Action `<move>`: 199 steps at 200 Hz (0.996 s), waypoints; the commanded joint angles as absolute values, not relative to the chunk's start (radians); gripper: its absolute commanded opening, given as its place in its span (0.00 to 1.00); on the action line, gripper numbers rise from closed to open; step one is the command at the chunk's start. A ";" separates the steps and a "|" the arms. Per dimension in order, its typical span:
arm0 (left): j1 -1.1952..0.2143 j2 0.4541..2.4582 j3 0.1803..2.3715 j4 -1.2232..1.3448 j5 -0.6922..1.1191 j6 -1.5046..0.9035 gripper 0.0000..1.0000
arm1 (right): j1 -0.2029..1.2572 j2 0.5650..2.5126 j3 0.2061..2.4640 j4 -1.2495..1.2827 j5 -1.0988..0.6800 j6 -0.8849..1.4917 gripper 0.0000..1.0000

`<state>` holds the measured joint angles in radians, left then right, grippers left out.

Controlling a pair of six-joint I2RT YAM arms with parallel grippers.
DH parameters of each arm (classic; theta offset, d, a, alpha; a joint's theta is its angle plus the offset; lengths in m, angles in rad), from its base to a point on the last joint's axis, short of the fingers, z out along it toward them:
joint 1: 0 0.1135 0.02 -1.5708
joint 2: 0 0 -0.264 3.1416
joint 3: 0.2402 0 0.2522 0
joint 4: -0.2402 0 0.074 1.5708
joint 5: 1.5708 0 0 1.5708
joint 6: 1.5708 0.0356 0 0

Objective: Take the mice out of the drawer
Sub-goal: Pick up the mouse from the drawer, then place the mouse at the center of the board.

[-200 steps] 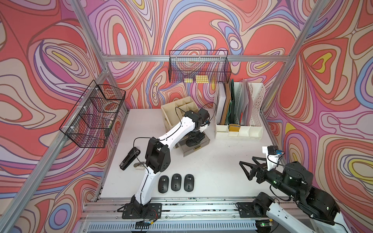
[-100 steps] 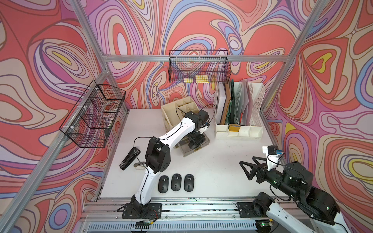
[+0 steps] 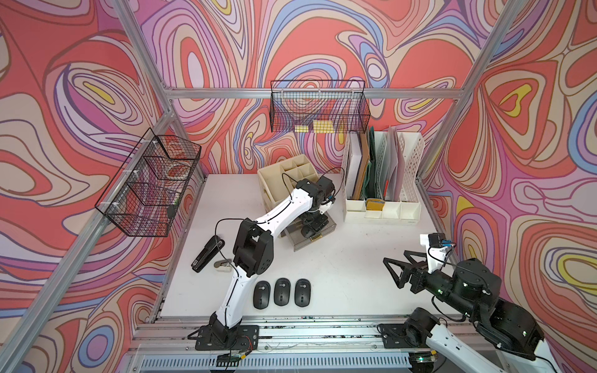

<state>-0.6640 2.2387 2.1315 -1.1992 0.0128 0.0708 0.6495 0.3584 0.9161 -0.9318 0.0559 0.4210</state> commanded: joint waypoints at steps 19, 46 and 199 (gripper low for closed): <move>-0.657 2.255 2.105 -1.161 0.011 0.038 0.61 | 0.653 0.362 0.914 -0.935 0.064 0.425 0.98; -0.658 2.228 2.108 -1.158 0.005 0.023 0.57 | 0.654 0.357 0.915 -0.934 0.066 0.428 0.98; -0.770 1.827 1.808 -0.945 -0.136 -0.170 0.56 | 0.653 0.341 0.911 -0.927 0.044 0.425 0.98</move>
<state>-0.7486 1.8931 1.8462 -0.9688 -0.0780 -0.0704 0.6495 0.3546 0.9161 -0.9310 0.0544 0.4210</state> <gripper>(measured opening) 0.646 0.984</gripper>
